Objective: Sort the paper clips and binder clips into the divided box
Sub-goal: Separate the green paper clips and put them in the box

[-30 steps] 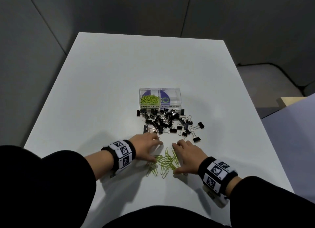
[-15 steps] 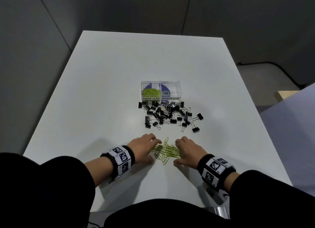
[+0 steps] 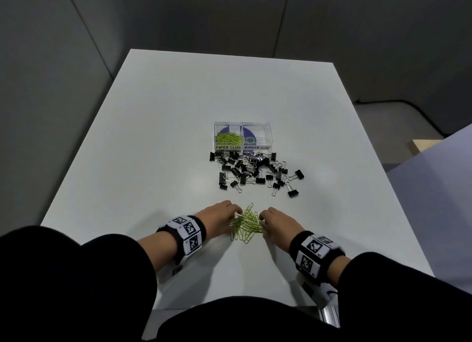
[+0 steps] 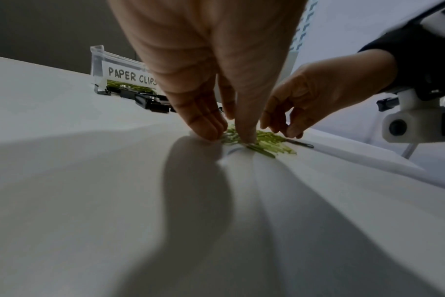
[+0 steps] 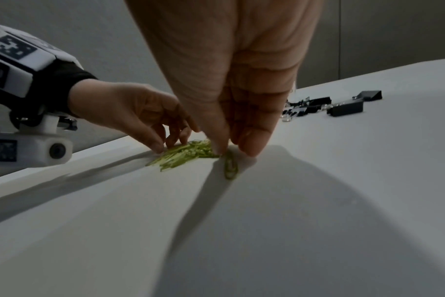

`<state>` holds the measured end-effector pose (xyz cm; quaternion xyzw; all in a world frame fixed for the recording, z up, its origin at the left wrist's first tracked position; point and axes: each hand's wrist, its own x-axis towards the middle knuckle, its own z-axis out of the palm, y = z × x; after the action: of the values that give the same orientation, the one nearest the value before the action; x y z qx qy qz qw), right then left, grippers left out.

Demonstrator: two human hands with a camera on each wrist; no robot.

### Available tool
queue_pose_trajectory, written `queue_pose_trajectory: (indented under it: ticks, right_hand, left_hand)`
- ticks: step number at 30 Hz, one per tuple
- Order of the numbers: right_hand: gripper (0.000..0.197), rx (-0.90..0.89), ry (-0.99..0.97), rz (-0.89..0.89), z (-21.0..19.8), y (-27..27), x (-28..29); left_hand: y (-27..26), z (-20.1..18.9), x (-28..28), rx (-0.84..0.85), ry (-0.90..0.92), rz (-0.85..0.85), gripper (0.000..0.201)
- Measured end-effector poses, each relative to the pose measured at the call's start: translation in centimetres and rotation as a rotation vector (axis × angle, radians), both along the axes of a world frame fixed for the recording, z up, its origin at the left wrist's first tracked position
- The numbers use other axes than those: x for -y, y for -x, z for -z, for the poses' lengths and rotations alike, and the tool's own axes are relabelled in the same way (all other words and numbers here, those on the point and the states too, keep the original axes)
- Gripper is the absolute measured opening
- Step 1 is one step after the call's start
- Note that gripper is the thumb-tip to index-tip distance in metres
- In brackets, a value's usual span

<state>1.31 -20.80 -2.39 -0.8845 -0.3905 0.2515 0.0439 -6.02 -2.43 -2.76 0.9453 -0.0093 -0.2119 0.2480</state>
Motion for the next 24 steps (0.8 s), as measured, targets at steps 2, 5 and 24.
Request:
queue_pose_trajectory:
  ticks: [2,5,24]
  right_hand:
    - [0.029,0.028,0.038,0.031,-0.6,-0.3,0.6]
    - [0.030,0.027,0.184,0.044,-1.1,-0.7,1.9]
    - [0.116,-0.012,0.090,0.091,0.9,1.5,-0.5]
  left_hand:
    - [0.3,-0.1,-0.4,0.034,-0.051,0.000,0.049]
    - [1.1,-0.1,-1.4,0.014,-0.121,-0.009,0.051]
    - [0.8,0.3,1.3,-0.005,-0.202,0.049,0.105]
